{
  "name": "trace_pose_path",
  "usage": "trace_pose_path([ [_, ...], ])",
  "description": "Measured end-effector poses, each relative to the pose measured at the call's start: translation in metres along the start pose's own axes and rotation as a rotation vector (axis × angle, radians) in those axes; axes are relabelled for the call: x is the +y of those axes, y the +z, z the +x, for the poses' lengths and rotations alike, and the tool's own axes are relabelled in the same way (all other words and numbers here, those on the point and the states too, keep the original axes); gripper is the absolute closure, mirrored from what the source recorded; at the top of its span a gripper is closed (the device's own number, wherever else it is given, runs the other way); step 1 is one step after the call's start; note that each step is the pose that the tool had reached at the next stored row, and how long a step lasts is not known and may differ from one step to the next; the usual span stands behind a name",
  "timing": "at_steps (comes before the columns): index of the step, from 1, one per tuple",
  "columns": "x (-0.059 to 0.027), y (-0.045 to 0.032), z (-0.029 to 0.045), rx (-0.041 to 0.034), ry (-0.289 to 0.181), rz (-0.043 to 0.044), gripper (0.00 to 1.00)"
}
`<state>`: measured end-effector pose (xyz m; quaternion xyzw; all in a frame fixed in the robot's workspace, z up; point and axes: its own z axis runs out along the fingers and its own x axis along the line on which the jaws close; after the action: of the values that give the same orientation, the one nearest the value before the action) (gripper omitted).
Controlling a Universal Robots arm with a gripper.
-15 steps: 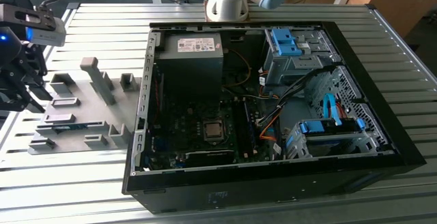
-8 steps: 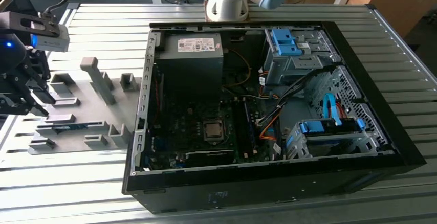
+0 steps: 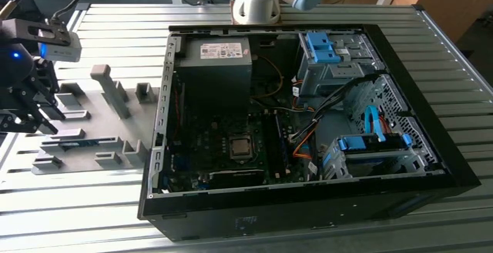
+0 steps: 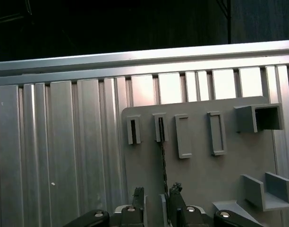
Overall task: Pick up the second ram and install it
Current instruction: 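Pick up the second ram and move it above second insertion slot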
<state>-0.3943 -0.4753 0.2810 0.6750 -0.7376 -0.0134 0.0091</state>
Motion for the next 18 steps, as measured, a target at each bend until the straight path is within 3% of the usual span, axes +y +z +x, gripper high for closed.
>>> trace_pose_path([
  [12, -0.0001, 0.0005, 0.0000, 0.0006, -0.021, 0.0001, 0.65],
  [18, -0.0003, 0.0071, 0.0000, 0.0005, -0.021, 0.0002, 0.65],
])
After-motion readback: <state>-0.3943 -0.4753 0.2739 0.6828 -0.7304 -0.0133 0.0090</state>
